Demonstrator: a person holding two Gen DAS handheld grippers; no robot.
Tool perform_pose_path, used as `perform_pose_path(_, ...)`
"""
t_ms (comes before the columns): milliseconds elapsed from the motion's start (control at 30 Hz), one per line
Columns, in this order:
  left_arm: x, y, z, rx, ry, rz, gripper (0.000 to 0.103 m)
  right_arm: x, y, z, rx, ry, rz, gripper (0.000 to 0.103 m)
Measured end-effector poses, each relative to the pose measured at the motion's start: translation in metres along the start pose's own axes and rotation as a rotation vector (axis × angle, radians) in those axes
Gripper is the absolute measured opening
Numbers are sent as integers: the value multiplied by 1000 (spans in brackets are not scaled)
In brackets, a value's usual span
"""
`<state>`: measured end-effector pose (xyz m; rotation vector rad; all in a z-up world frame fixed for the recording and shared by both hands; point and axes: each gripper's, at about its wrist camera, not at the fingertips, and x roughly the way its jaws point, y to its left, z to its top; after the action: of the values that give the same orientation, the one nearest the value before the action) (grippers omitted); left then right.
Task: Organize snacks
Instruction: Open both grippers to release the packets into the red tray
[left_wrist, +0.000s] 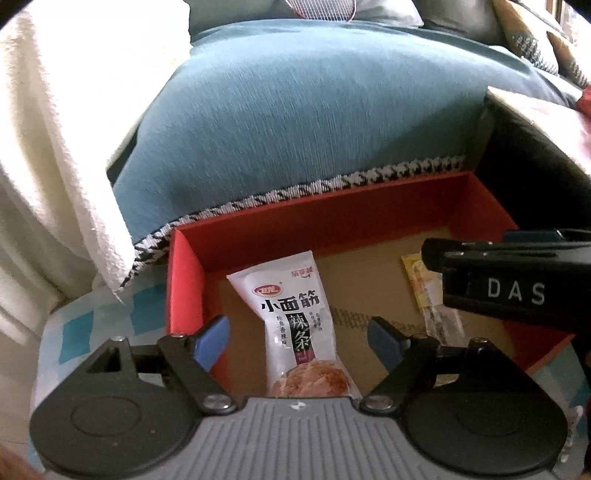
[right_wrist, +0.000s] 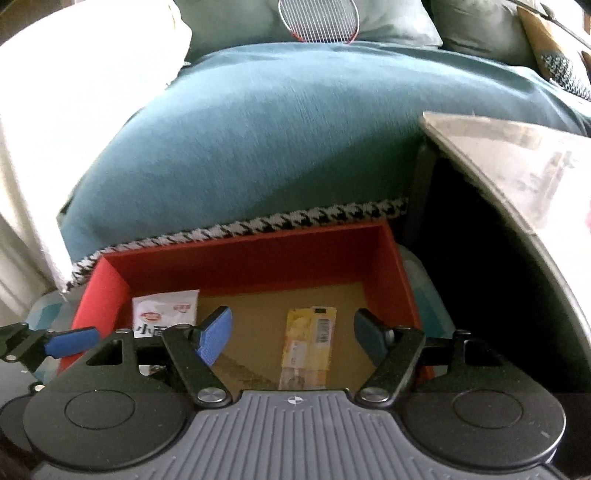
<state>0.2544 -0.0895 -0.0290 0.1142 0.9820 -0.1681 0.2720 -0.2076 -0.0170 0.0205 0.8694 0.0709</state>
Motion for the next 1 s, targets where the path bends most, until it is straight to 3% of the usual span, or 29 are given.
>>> perform_pose_path(267, -22, 14, -5, -38, 0, -17, 77, -28, 15, -4, -28, -16, 23, 80)
perform_pose_path(1000, -54, 24, -34, -28, 36, -46, 77, -56, 35, -32, -67, 21, 65, 81)
